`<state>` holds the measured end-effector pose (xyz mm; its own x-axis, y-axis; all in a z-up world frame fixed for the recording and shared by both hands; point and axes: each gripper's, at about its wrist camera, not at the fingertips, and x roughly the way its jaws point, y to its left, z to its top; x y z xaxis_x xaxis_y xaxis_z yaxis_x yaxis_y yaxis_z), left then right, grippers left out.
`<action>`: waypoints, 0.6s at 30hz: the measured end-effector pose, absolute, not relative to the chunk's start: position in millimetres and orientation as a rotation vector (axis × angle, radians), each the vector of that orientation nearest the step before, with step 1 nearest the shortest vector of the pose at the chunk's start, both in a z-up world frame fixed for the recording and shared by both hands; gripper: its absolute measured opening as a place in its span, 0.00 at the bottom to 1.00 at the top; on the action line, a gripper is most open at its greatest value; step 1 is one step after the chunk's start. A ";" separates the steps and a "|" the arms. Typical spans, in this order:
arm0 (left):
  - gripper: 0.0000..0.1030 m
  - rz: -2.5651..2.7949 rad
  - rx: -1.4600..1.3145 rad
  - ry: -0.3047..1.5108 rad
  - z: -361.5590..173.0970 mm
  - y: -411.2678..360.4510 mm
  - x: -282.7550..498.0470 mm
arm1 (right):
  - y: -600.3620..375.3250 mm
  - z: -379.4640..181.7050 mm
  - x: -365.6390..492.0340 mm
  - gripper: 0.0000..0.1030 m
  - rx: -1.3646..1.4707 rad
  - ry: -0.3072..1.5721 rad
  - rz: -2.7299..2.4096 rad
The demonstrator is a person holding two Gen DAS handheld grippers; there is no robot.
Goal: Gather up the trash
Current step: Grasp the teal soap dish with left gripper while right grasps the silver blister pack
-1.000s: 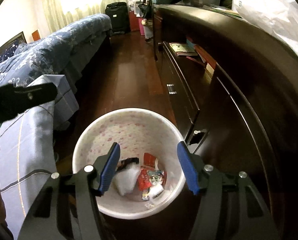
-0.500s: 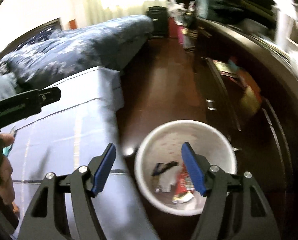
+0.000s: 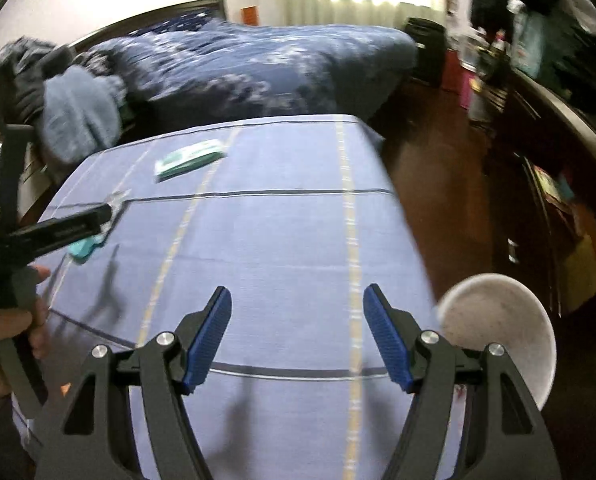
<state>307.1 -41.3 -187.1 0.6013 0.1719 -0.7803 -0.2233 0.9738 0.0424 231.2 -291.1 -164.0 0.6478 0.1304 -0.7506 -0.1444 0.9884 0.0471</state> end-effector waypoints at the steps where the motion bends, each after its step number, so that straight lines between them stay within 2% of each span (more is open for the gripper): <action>1: 0.93 0.226 -0.071 0.900 -189.9 -37.3 306.6 | -283.6 -163.5 230.9 0.68 -0.027 0.850 0.169; 3: 0.93 0.199 -0.100 0.905 -194.5 -25.8 308.5 | -271.9 -162.3 230.1 0.68 -0.040 0.849 0.183; 4: 0.88 0.180 -0.116 0.906 -196.3 -21.7 309.9 | -266.0 -162.1 230.1 0.68 -0.045 0.849 0.190; 6: 0.79 0.149 -0.132 0.910 -198.8 -18.7 311.3 | -255.8 -161.7 230.9 0.68 -0.056 0.846 0.196; 8: 0.61 0.119 -0.124 0.893 -196.8 -17.9 311.9 | -244.3 -159.8 232.8 0.68 -0.069 0.843 0.197; 10: 0.53 0.080 -0.118 0.893 -195.7 -20.5 312.7 | -233.7 -158.4 233.0 0.68 -0.077 0.838 0.200; 18: 0.53 0.110 -0.189 0.836 -177.3 23.2 282.4 | -166.7 -149.4 255.9 0.68 -0.093 0.840 0.299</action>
